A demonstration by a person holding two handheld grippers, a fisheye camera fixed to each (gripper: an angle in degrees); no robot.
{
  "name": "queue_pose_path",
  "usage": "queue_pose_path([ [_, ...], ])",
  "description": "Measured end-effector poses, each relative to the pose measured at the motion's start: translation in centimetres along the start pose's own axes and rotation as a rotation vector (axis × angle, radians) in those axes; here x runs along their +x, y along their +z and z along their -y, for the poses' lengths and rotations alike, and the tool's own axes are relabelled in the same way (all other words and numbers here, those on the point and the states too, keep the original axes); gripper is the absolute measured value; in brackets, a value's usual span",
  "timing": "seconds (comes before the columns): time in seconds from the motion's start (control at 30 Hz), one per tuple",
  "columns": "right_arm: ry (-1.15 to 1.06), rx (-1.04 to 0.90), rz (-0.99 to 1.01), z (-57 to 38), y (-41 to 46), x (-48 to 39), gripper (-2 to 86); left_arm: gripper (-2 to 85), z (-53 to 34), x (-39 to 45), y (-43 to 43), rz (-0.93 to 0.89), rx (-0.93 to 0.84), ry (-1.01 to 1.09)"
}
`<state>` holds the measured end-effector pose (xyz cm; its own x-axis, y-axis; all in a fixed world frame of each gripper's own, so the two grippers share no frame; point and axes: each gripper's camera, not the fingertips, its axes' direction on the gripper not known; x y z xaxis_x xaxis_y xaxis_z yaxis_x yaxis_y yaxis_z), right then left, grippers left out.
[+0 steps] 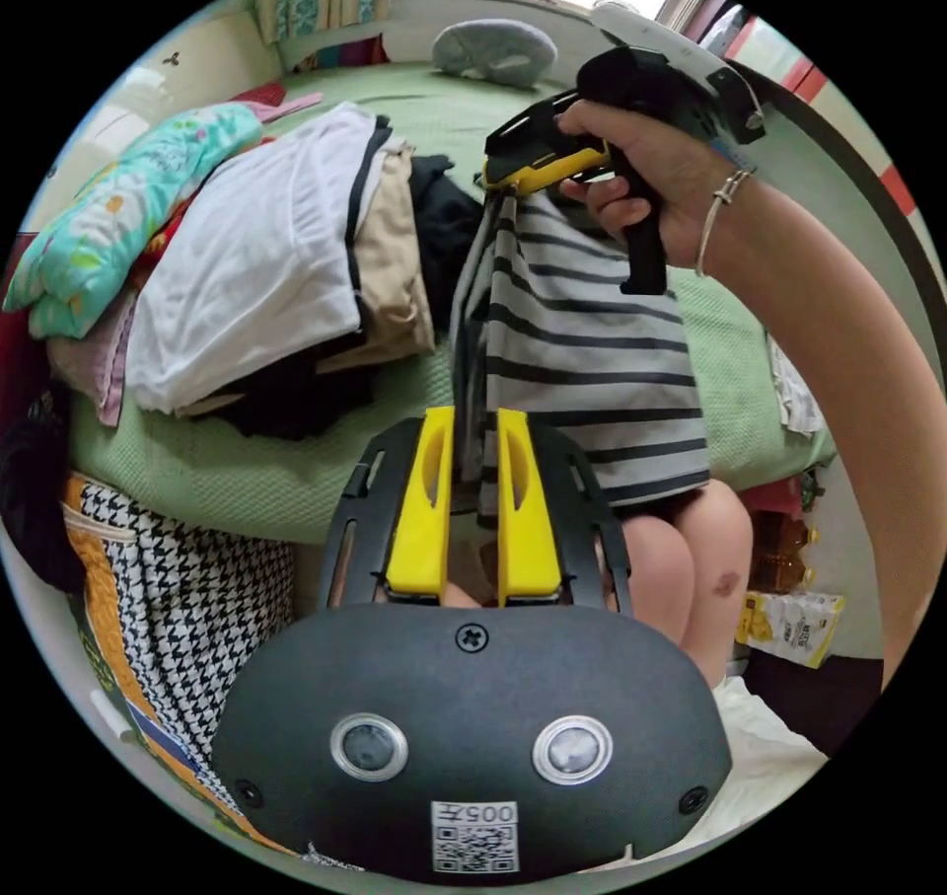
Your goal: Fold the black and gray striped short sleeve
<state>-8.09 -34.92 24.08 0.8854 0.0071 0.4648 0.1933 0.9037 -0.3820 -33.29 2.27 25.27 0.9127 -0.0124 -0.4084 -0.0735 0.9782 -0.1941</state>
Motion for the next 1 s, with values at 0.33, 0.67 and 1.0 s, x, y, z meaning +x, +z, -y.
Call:
queue_pose_path([
  [0.33, -0.234, 0.271, 0.19, -11.3, -10.7, 1.3, 10.5, 10.8, -1.8, 1.2, -3.1, 0.047, 0.126, 0.056],
  [0.67, -0.162, 0.167, 0.078, -25.6, -9.3, 4.5, 13.3, 11.6, -0.5, 0.1, 2.1, 0.047, -0.037, -0.006],
  [1.0, -0.111, 0.157, -0.018, -30.4, -6.7, 3.0, 10.9, 4.2, 0.3, -0.3, -1.6, 0.024, -0.007, 0.077],
])
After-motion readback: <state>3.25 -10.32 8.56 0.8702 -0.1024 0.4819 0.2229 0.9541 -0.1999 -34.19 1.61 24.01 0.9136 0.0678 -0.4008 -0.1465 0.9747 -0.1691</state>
